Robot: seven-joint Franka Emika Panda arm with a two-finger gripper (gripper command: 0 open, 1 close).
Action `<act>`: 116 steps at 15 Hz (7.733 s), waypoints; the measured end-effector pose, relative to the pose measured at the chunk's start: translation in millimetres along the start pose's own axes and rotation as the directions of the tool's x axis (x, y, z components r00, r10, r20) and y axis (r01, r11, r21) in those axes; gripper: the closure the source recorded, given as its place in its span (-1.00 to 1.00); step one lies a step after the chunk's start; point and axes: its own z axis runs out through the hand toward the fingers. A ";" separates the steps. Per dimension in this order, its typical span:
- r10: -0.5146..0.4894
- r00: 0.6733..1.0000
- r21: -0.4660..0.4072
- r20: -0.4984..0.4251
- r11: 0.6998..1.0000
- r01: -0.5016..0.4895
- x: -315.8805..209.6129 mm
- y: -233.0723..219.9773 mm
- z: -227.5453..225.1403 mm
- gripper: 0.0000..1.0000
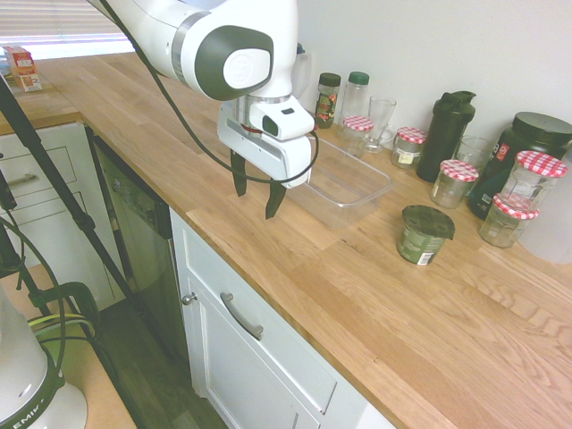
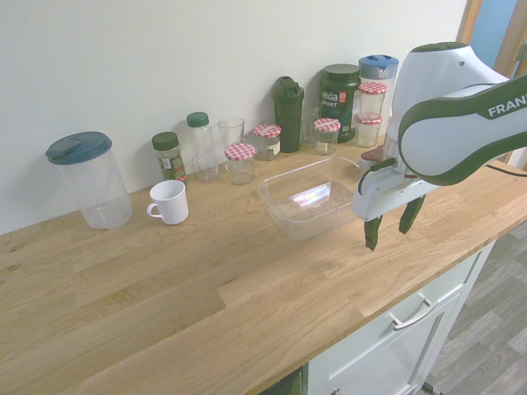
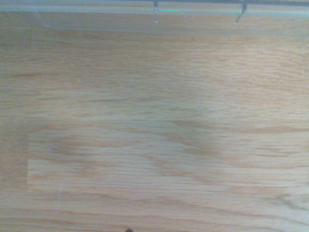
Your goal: Put the cereal into the container
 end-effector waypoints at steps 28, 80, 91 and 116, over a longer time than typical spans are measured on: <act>0.346 0.924 0.209 -0.163 0.928 -0.310 185.2 92.7 1.5 -1.00; 0.204 0.944 0.252 -0.258 0.958 -0.138 66.9 -105.1 -106.4 1.00; 0.192 0.955 0.162 -0.227 0.974 -0.158 61.1 -167.1 -2.1 1.00; 0.168 0.964 0.135 -0.203 0.980 -0.143 88.5 -153.9 33.4 -1.00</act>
